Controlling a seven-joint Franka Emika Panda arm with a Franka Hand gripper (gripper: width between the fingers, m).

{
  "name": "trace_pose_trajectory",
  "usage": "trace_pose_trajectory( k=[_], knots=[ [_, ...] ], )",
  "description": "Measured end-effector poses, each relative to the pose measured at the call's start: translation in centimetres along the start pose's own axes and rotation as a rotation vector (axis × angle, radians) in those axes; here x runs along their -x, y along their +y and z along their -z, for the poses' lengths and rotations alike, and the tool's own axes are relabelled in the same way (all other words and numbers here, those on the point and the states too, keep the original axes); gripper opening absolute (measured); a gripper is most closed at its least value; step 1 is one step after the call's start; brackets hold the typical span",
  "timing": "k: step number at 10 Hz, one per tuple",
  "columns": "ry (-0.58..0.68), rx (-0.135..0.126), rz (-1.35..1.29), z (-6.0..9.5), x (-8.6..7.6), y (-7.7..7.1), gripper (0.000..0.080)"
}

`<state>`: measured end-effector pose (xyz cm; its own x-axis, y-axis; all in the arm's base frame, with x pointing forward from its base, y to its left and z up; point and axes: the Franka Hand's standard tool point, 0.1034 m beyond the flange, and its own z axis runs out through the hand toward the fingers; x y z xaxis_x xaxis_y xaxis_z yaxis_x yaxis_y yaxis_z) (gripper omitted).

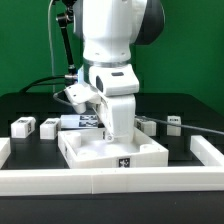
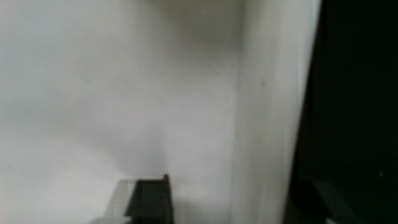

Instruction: Assemble square table

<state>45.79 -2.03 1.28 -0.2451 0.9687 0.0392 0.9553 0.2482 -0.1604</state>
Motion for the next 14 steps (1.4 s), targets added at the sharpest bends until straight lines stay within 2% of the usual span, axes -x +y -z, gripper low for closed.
trace_pose_trajectory(
  k=[1,2,3,9,11,14],
  knots=[
    [0.000,0.000,0.000,0.0,0.0,0.0,0.0136],
    [-0.001,0.004,-0.001,0.1,0.0,0.1,0.0136],
    [-0.002,0.009,-0.001,0.2,0.1,0.2,0.0068],
    [-0.003,0.013,-0.007,0.2,-0.1,0.3,0.0068],
    [0.007,0.021,-0.105,0.3,-2.3,1.5,0.0068],
    [0.016,0.045,-0.221,0.7,-5.1,4.5,0.0068]
  ],
)
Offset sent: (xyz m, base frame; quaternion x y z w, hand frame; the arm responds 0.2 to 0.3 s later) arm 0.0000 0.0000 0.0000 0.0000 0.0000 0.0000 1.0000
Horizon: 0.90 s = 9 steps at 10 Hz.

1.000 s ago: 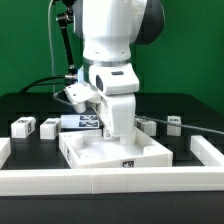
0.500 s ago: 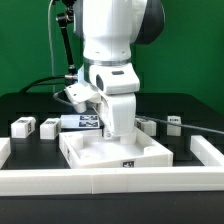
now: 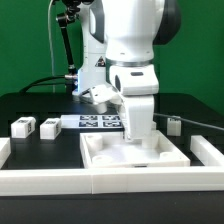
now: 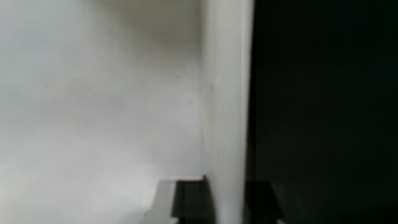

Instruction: Assemble square table

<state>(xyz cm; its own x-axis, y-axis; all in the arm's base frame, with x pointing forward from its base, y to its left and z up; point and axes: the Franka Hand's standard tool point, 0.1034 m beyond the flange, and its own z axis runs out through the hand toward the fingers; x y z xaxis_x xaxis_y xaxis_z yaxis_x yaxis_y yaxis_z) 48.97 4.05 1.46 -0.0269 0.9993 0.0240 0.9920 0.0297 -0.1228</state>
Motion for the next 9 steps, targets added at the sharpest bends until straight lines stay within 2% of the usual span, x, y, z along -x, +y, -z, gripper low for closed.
trace_pose_trajectory(
  k=[1,4,6,9],
  knots=[
    [0.004,-0.005,-0.032,-0.1,-1.1,0.5,0.0068],
    [-0.006,-0.042,-0.083,-0.1,-2.6,0.5,0.0068],
    [-0.013,-0.057,-0.083,0.0,-3.5,0.5,0.0068],
    [-0.013,-0.057,-0.077,0.1,-3.9,0.5,0.0070]
  ],
)
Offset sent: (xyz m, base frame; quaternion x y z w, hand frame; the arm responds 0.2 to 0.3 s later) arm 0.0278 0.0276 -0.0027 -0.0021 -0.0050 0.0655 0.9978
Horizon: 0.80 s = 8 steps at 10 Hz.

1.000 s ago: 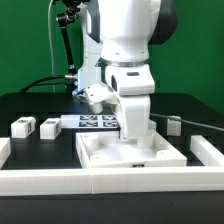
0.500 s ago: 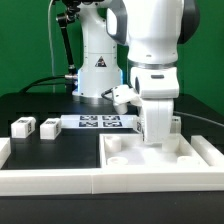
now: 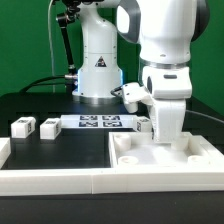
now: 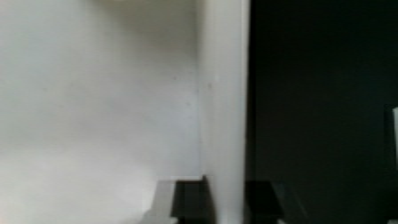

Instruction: Assemble square table

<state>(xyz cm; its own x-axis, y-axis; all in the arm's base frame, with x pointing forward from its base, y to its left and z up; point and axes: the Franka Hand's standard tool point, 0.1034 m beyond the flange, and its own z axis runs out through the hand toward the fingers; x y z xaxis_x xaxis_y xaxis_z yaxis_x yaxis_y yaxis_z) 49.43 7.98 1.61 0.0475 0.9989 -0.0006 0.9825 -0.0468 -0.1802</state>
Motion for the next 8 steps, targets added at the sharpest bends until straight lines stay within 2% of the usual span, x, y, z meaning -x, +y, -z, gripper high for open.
trace_pose_trajectory(
  k=[2,3,4,5,6,7,8],
  knots=[
    [0.000,0.000,0.000,-0.02,0.01,-0.01,0.0070],
    [0.000,0.000,0.000,-0.02,0.02,-0.01,0.0241],
    [0.000,0.000,0.000,-0.02,0.03,-0.01,0.0377],
    [0.000,0.000,-0.001,-0.02,0.04,-0.01,0.0377],
    [0.000,-0.001,-0.003,-0.01,0.04,-0.03,0.0557],
    [-0.001,-0.001,-0.015,0.02,0.07,-0.17,0.0620],
    [-0.002,-0.001,-0.025,0.07,0.00,-0.18,0.0620]
  ],
)
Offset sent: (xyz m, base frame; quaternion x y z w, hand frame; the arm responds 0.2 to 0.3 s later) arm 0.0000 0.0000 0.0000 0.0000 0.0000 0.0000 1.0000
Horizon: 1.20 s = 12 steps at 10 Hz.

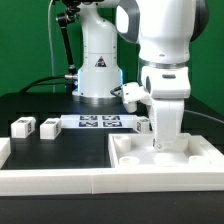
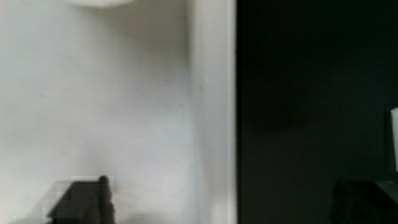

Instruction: Assemble square table

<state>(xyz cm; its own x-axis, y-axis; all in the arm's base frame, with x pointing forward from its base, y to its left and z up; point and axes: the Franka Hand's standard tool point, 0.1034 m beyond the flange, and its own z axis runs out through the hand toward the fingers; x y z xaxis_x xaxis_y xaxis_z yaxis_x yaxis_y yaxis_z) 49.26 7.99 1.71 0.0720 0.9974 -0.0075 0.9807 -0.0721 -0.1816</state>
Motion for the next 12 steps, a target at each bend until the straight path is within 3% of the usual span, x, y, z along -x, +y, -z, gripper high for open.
trace_pose_trajectory(
  k=[2,3,5,7,10,12],
  knots=[
    [-0.004,0.026,-0.031,1.5,-0.4,0.2,0.0648],
    [-0.003,0.046,-0.097,2.4,-0.5,-0.5,0.0648],
    [-0.009,0.057,-0.208,3.3,-1.1,-2.4,0.0649],
    [-0.012,0.060,-0.310,3.6,-1.8,-3.8,0.0649],
    [-0.010,0.058,-0.324,3.5,-1.7,-3.7,0.0649],
    [0.007,0.071,-0.553,3.6,-1.6,-3.6,0.0649]
  ],
)
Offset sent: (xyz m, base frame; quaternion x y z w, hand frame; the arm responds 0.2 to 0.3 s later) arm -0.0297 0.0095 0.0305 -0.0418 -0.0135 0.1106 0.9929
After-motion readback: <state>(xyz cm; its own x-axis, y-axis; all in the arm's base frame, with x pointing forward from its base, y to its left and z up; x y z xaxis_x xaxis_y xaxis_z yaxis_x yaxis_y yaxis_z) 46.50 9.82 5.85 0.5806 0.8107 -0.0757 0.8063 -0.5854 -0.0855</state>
